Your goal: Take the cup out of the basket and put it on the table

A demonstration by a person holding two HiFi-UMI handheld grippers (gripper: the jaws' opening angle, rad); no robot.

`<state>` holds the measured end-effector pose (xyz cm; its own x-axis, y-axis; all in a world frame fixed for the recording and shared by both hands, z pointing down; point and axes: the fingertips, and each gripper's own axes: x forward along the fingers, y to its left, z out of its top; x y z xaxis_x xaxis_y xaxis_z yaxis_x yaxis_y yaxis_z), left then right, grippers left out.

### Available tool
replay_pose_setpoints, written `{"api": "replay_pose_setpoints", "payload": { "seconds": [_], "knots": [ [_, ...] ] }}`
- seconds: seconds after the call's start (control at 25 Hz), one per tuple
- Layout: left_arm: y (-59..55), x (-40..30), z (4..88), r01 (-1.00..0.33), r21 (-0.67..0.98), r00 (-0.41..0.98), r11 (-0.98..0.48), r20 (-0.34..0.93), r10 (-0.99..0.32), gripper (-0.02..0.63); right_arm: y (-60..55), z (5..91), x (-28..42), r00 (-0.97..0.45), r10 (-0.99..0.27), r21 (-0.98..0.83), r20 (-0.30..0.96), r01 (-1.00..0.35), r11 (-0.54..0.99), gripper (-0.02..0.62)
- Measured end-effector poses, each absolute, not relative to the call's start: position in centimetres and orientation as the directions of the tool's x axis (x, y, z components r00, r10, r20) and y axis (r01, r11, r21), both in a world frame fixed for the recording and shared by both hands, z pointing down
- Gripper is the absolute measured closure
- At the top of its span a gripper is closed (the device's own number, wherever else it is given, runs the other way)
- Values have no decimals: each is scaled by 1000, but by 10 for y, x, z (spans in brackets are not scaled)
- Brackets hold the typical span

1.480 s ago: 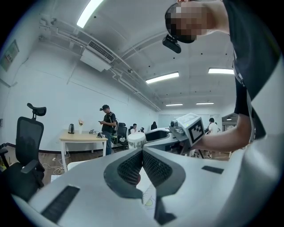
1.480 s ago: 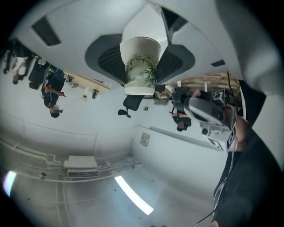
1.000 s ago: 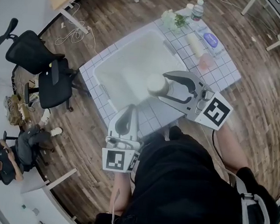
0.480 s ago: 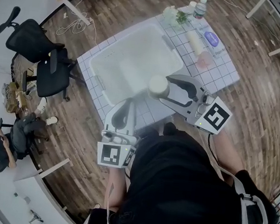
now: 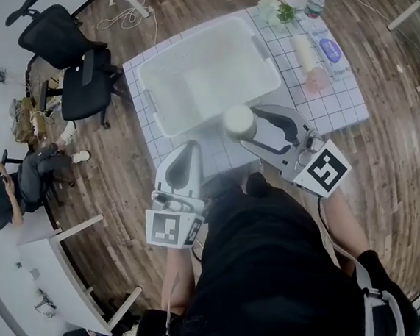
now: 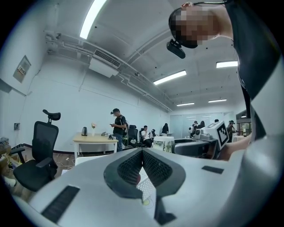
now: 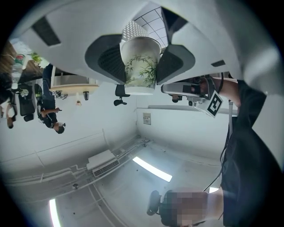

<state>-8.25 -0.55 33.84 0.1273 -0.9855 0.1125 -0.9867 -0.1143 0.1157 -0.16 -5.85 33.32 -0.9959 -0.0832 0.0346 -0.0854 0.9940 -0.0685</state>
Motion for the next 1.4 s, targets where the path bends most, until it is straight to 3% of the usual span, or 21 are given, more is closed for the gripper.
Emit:
{"api": "replay_pose_setpoints", "payload": {
  "seconds": [0.44, 1.4],
  "knots": [
    [51, -76, 329, -987, 124, 113, -102, 86, -990, 597, -11, 325, -3, -997, -75, -54, 32, -77, 996, 360],
    [174, -17, 334, -963, 161, 228, -215, 70, -971, 597, 132, 317, 52, -989, -147, -92, 32, -149, 984, 360]
  ]
}}
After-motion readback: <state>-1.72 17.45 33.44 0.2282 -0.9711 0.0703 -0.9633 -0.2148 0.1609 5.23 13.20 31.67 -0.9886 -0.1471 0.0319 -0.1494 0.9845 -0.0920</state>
